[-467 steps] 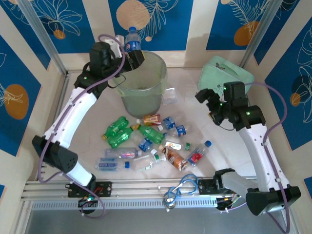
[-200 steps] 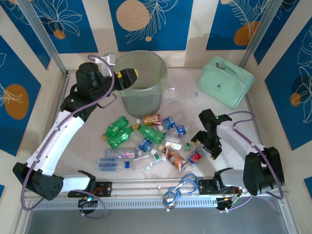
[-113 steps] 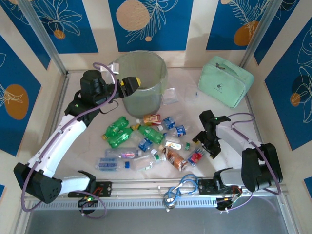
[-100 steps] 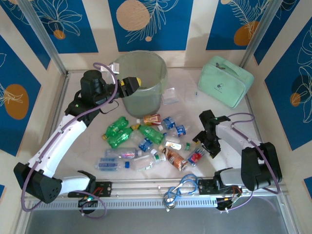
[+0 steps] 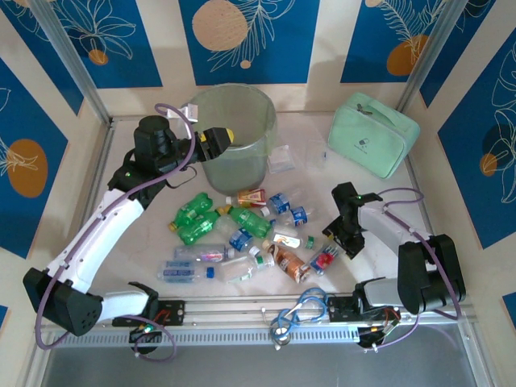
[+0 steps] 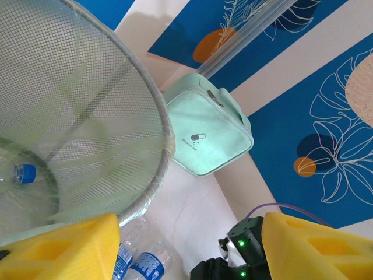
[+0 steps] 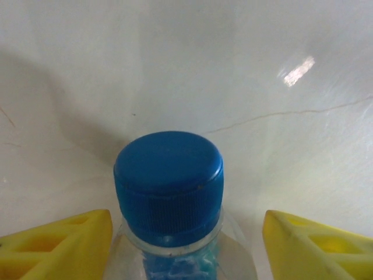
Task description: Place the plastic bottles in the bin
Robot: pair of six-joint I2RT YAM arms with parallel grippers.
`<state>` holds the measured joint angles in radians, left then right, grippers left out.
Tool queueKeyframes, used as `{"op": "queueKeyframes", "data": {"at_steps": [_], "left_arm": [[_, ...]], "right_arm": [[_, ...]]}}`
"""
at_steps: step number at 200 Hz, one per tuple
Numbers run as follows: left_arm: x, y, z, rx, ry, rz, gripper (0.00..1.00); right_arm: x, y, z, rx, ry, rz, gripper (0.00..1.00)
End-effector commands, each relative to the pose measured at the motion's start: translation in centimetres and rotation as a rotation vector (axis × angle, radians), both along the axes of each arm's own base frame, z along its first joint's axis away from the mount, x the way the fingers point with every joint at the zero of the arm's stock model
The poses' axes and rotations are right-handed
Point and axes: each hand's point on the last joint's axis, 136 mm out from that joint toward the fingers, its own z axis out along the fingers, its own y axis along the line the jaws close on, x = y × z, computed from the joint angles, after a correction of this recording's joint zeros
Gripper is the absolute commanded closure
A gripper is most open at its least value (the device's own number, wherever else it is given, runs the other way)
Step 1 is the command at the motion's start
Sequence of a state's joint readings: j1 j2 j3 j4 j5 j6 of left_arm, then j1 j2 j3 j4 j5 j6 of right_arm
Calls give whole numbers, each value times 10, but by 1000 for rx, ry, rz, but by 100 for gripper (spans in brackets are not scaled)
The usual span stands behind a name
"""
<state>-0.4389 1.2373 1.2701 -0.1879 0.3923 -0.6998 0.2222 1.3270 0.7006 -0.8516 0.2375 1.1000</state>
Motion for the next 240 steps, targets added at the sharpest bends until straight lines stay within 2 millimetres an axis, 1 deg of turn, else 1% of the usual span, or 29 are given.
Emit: {"op": "queueKeyframes", "data": {"at_steps": [1,45,80,103,124,147,160,175,194,211,215,216,222,240], "left_arm": [[-2,-3,8,7,-29,-14,35],[-1,-3,2,4,-16,-14,34],[-2,-3,6,3,-29,-13,32],[-3,-3,9,7,-37,-19,28],[-5,-5,13,0,-44,-37,24],[-9,-10,23,-28,-63,-71,19],[-15,-16,35,-72,-85,-123,16],[-32,-30,57,-164,-149,-247,11],[-52,-46,73,-232,-182,-360,6],[-65,-63,75,-242,-178,-437,3],[-66,-66,73,-244,-171,-449,2],[-67,-68,73,-245,-169,-455,2],[-70,-74,71,-252,-158,-476,1],[-79,-93,66,-282,-118,-546,0]], "right_arm": [[-8,-10,-3,-37,21,-10,35],[-4,-19,2,-36,-8,-23,43],[0,-21,13,-22,-49,-25,47],[7,-23,29,-19,-106,-27,51],[19,-21,55,2,-212,-17,52],[40,-10,97,77,-398,21,52],[55,2,131,144,-533,52,53],[70,17,167,226,-666,87,53],[86,38,216,323,-827,142,54],[97,56,261,399,-969,191,54],[99,60,272,417,-1001,205,54],[99,60,272,417,-1001,205,54],[102,68,291,454,-1061,230,54],[105,86,334,548,-1182,282,54]]}}
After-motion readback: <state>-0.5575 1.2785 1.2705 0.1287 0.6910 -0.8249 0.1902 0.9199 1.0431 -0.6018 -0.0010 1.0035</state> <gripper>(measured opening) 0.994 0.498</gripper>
